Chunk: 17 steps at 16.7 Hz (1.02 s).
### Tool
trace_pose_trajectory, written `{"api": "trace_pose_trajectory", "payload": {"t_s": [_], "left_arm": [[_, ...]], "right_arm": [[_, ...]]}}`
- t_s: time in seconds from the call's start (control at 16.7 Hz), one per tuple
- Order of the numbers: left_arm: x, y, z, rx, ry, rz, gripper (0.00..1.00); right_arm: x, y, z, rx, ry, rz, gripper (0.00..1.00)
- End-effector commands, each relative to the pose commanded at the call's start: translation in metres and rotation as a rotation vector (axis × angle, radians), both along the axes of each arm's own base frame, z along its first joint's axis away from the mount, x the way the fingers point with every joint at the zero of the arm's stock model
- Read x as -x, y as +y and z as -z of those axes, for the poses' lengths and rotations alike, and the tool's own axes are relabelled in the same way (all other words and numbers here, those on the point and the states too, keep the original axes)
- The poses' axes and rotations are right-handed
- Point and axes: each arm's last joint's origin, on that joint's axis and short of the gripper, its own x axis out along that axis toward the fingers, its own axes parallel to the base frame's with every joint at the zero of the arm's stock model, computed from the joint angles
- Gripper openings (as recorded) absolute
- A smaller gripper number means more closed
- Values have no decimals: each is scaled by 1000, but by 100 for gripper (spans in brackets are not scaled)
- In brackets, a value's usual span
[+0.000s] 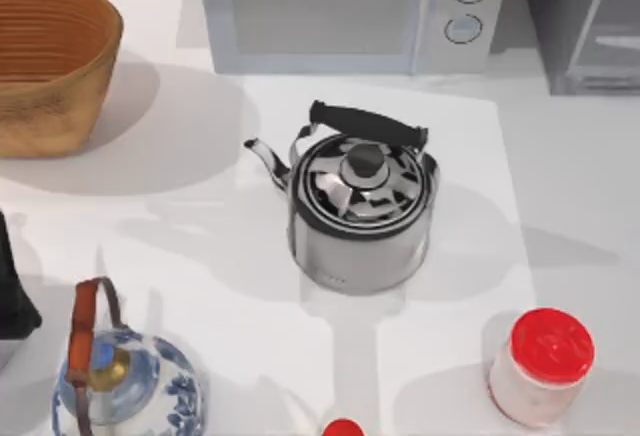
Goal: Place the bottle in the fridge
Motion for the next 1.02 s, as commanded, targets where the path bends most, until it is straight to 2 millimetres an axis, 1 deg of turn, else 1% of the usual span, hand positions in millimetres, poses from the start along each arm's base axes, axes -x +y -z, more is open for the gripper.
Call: {"api": "trace_pose_trajectory", "payload": {"t_s": [0.3, 0.6, 0.9, 0.96, 1.02], "left_arm": [[0, 0, 0, 0, 0, 0, 100], [0, 0, 0, 0, 0, 0, 100], [0, 0, 0, 0, 0, 0, 100], [0, 0, 0, 0, 0, 0, 100], [0, 0, 0, 0, 0, 0, 100]], "right_arm": [[8, -26, -21, -1, -43, 6, 1], [18, -36, -33, -2, -85, 9, 1], [20, -36, -33, -3, -91, 9, 1], [28, -14, -28, -30, -59, -33, 1], [28, -14, -28, -30, -59, -33, 1]]}}
